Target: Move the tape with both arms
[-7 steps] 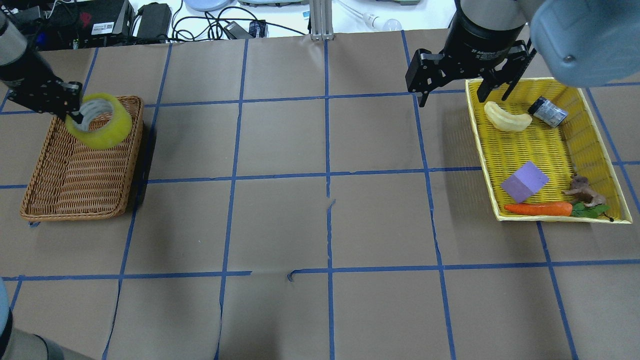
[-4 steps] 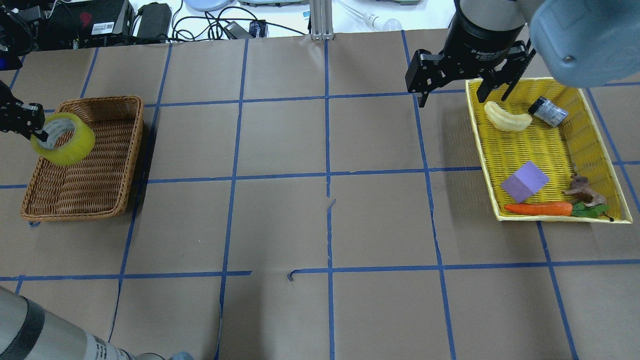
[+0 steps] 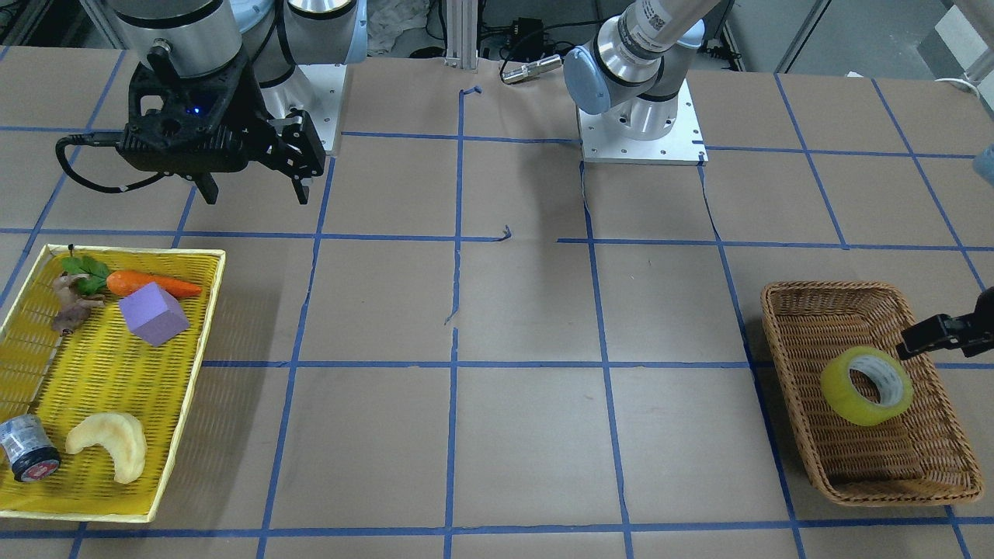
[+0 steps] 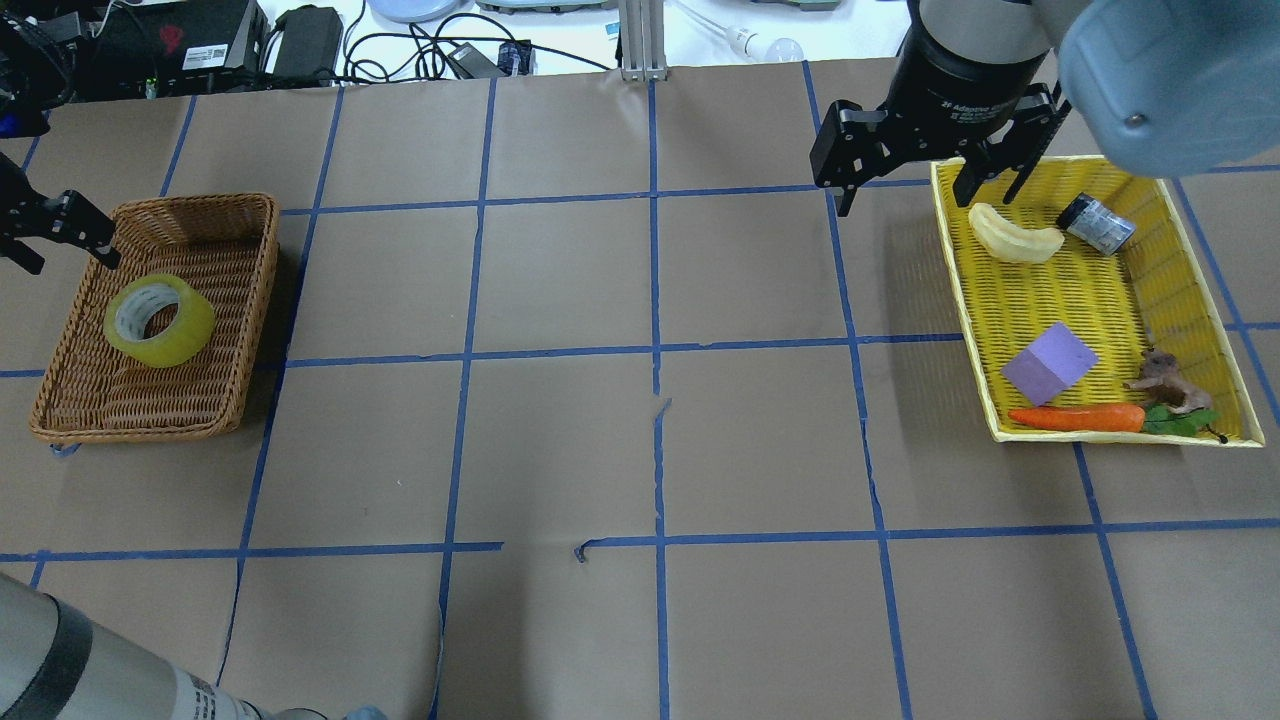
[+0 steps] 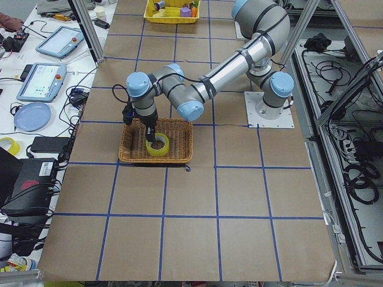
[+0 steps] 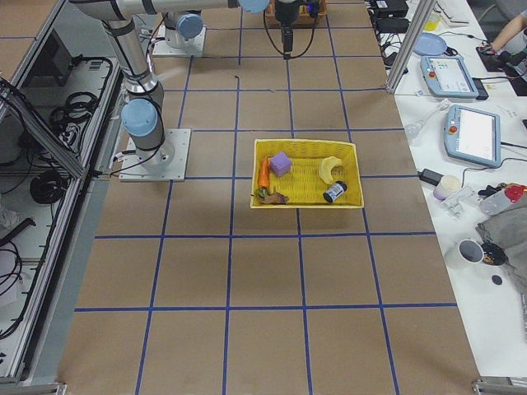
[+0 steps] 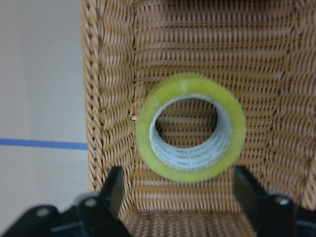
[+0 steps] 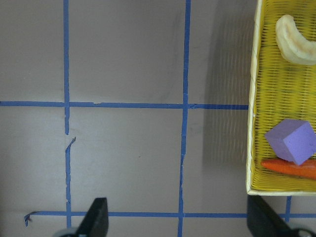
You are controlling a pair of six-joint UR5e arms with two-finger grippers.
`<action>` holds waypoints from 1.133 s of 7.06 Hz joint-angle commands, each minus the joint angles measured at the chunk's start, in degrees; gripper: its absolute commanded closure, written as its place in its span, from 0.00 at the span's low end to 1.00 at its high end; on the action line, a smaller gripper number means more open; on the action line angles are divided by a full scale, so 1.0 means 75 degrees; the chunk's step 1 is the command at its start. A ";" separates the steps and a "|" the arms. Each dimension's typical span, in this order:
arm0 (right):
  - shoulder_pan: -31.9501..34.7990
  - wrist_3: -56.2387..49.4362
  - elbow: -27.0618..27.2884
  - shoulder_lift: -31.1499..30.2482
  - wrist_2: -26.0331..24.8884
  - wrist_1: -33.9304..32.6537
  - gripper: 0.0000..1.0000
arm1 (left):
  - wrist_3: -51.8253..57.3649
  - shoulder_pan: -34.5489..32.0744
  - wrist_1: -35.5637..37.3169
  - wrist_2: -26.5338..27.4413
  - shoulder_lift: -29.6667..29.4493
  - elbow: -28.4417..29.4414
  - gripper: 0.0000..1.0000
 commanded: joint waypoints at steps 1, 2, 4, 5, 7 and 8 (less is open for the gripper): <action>0.0000 -0.0012 -0.0009 0.0000 0.0023 0.0000 0.00 | -0.1451 -0.0819 -0.1875 0.0350 0.1140 0.0373 0.00; 0.0000 0.0000 -0.0009 0.0000 0.0035 0.0000 0.00 | -0.2539 -0.1496 -0.2163 0.0376 0.1645 0.0468 0.00; 0.0000 0.0000 0.0003 0.0000 0.0035 0.0000 0.00 | -0.3343 -0.3124 -0.2166 -0.0531 0.1989 0.0341 0.00; 0.0000 0.0000 0.0003 0.0000 0.0058 0.0000 0.00 | -0.3718 -0.3596 -0.2166 -0.0537 0.2129 0.0166 0.00; 0.0000 0.0035 -0.0009 0.0000 0.0082 0.0000 0.00 | -0.3815 -0.3928 -0.1852 -0.0537 0.2317 -0.0477 0.00; 0.0000 0.0070 -0.0032 0.0012 0.0105 0.0000 0.00 | -0.3769 -0.3940 -0.1734 -0.0537 0.2364 -0.0538 0.00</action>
